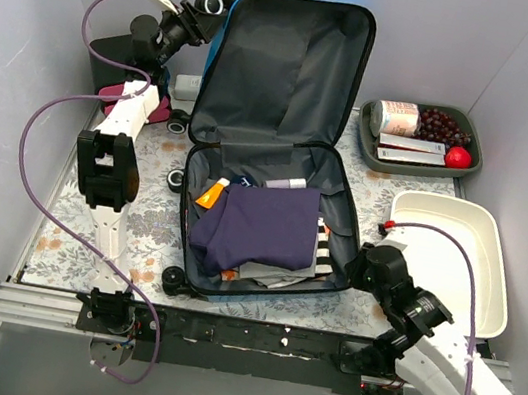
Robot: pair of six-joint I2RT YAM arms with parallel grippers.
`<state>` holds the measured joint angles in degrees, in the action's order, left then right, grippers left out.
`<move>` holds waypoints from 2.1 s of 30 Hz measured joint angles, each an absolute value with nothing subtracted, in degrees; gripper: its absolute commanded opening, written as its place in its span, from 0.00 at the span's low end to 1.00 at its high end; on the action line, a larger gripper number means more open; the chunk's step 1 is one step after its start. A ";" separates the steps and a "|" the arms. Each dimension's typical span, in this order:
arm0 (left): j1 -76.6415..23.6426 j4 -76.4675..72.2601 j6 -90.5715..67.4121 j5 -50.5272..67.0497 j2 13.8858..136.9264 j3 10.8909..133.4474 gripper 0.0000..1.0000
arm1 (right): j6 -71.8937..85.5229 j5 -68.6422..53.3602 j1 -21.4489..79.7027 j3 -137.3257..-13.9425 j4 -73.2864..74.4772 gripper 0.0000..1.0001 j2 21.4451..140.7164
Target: Open, take out, and arrange the luggage
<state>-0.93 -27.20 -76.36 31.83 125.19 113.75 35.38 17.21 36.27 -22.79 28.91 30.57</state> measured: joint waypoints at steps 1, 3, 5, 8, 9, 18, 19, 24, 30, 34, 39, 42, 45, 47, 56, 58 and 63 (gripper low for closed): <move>-0.89 -27.18 -76.31 31.68 125.25 113.95 0.14 | 36.14 19.27 38.76 -23.22 28.51 0.01 32.14; -0.80 -27.09 -76.34 31.55 125.27 114.15 0.23 | 37.41 22.20 42.00 -24.03 28.36 0.01 34.35; -0.75 -26.85 -76.60 31.31 125.34 114.28 0.29 | 38.17 23.79 43.40 -24.23 28.40 0.01 34.87; -0.45 -26.37 -77.43 31.22 125.43 114.39 0.30 | 39.90 25.34 44.03 -24.10 28.62 0.01 34.41; -0.27 -26.20 -77.73 31.24 125.43 114.39 0.30 | 40.56 25.71 44.16 -23.83 28.62 0.01 33.91; 2.35 -21.85 -76.60 29.58 125.27 111.77 0.98 | 45.45 27.79 44.69 -21.28 28.16 0.01 29.08; 2.52 -19.55 -76.05 30.92 125.29 111.04 0.98 | 45.60 27.70 44.82 -21.19 28.25 0.01 28.86; -0.14 -11.09 -71.64 31.48 125.29 108.75 0.98 | 46.37 27.68 45.52 -21.12 28.53 0.01 28.91; -0.03 -7.31 -69.25 29.02 120.99 104.90 0.98 | 46.46 27.97 45.52 -21.12 28.51 0.01 28.99; -0.16 -2.68 -68.55 25.23 115.35 101.82 0.98 | 47.24 28.40 45.54 -21.08 28.32 0.03 28.97; -0.95 6.66 -69.32 20.58 108.36 101.93 0.98 | 47.81 28.53 45.58 -20.78 27.59 0.06 28.93; -1.61 12.43 -69.87 17.58 104.53 102.06 0.98 | 47.81 28.51 45.63 -20.71 27.29 0.06 28.97; -2.04 17.67 -69.71 15.00 102.83 102.43 0.98 | 47.75 28.32 45.63 -20.67 26.68 0.14 29.39; -2.02 20.38 -69.52 14.04 102.37 102.13 0.98 | 47.68 28.18 45.65 -20.67 26.06 0.27 29.91; -2.94 23.62 -73.67 17.89 80.05 74.22 0.98 | 48.71 25.54 47.46 -24.51 26.50 0.80 36.03; -4.29 23.90 -74.70 18.41 73.54 69.71 0.98 | 49.01 27.11 47.92 -27.99 28.67 0.85 37.69; -5.85 27.09 -75.77 17.76 61.93 66.13 0.98 | 45.19 32.97 47.31 -38.28 34.96 0.88 40.53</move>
